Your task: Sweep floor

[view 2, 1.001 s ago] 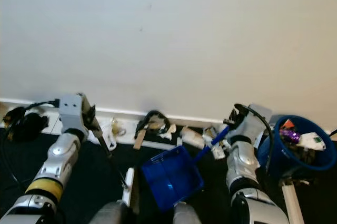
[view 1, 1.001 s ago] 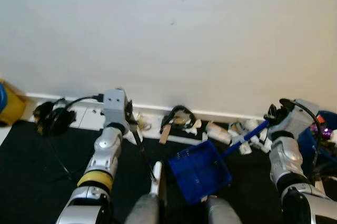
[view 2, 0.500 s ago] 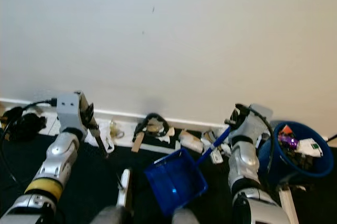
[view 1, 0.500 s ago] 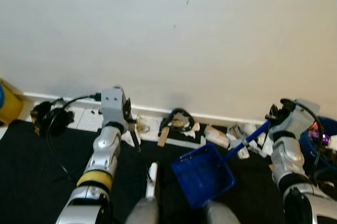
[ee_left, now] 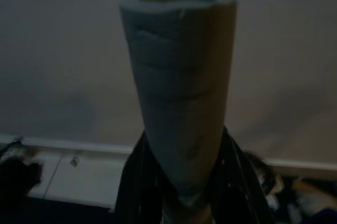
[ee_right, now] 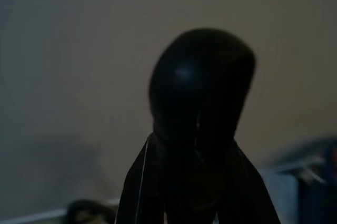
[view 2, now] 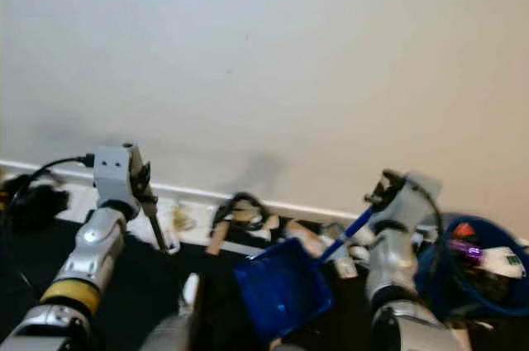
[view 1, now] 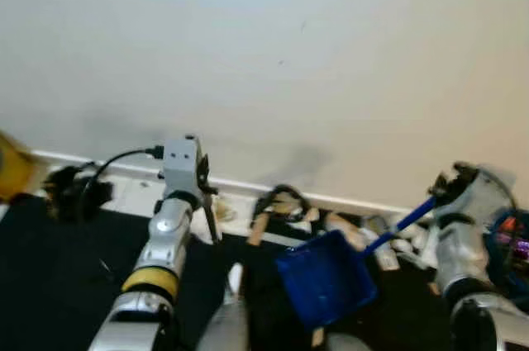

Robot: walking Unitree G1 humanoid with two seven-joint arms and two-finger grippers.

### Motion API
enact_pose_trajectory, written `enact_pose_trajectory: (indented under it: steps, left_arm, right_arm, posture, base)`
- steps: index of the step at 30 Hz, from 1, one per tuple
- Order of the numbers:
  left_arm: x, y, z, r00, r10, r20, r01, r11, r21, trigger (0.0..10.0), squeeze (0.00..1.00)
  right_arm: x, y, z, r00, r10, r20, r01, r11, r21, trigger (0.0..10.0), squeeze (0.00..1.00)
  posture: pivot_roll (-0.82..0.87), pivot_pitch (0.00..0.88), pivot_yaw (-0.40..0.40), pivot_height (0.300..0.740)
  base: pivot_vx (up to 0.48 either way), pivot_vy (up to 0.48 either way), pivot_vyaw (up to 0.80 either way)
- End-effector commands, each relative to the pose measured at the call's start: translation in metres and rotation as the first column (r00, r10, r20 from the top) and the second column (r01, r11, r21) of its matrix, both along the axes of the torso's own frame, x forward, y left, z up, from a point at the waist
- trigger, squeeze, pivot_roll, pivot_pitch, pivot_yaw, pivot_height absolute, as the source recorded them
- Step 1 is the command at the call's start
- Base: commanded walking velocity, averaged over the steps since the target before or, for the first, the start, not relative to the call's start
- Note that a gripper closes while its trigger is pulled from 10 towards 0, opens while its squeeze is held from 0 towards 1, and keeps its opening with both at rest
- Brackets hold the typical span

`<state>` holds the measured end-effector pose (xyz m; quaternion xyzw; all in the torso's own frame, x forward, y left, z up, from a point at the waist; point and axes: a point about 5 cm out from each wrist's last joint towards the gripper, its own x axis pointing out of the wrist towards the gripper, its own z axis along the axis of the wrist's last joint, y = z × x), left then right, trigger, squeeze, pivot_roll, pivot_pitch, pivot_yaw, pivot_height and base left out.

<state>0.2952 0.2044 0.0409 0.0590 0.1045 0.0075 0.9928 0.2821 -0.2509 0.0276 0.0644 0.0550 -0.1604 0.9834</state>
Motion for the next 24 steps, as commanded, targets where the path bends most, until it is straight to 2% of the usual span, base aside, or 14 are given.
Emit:
enact_pose_trajectory:
  steps: [1,11,18,21,22,23,24]
  left_arm:
    - [0.006,0.001,0.013,0.997,-0.024,0.069,0.021,0.999,0.05,10.0,0.0]
    - [0.005,0.002,0.016,0.995,-0.021,0.095,0.017,0.999,0.042,10.0,0.0]
    - [0.003,0.0,0.015,0.994,-0.07,0.089,0.066,0.997,0.043,10.0,0.0]
    - [0.003,-0.001,0.014,0.994,-0.077,0.081,0.075,0.997,0.029,10.0,0.0]
    - [0.003,0.001,0.014,0.994,-0.076,0.076,0.073,0.997,0.034,10.0,0.0]
    - [0.003,0.001,0.014,0.994,-0.076,0.076,0.073,0.997,0.034,10.0,0.0]
    - [0.003,0.003,0.013,0.994,-0.074,0.074,0.071,0.996,0.044,10.0,0.0]
  right_arm:
    - [0.0,-0.006,0.004,1.0,-0.02,0.023,0.02,1.0,0.002,10.0,0.0]
    - [-0.001,-0.003,0.002,1.0,-0.012,0.019,0.012,1.0,0.0,10.0,0.0]
    - [-0.005,-0.004,-0.002,1.0,-0.03,-0.001,0.03,0.999,-0.023,10.0,0.0]
    - [-0.008,-0.009,-0.002,0.998,-0.067,-0.02,0.065,0.996,-0.063,10.0,0.0]
    - [-0.012,-0.02,-0.001,0.988,-0.146,-0.04,0.14,0.983,-0.123,10.0,0.0]
    - [-0.012,-0.02,-0.001,0.988,-0.146,-0.04,0.14,0.983,-0.123,10.0,0.0]
    - [-0.014,-0.026,0.0,0.98,-0.193,-0.045,0.184,0.97,-0.156,10.0,0.0]
  posture:
    - [0.1,0.01,-0.031,0.74]
    - [0.11,0.014,-0.031,0.74]
    - [0.1,0.022,-0.026,0.74]
    - [0.1,0.026,-0.025,0.74]
    - [0.1,0.028,-0.025,0.74]
    - [0.1,0.028,-0.025,0.74]
    - [0.1,0.028,-0.025,0.74]
  base:
    - [0.262,0.0,0.0]
    - [0.026,0.0,0.0]
    - [0.0,0.0,0.0]
    - [0.0,0.0,0.0]
    - [0.0,0.0,0.0]
    - [0.0,0.0,0.0]
    - [0.0,0.0,0.0]
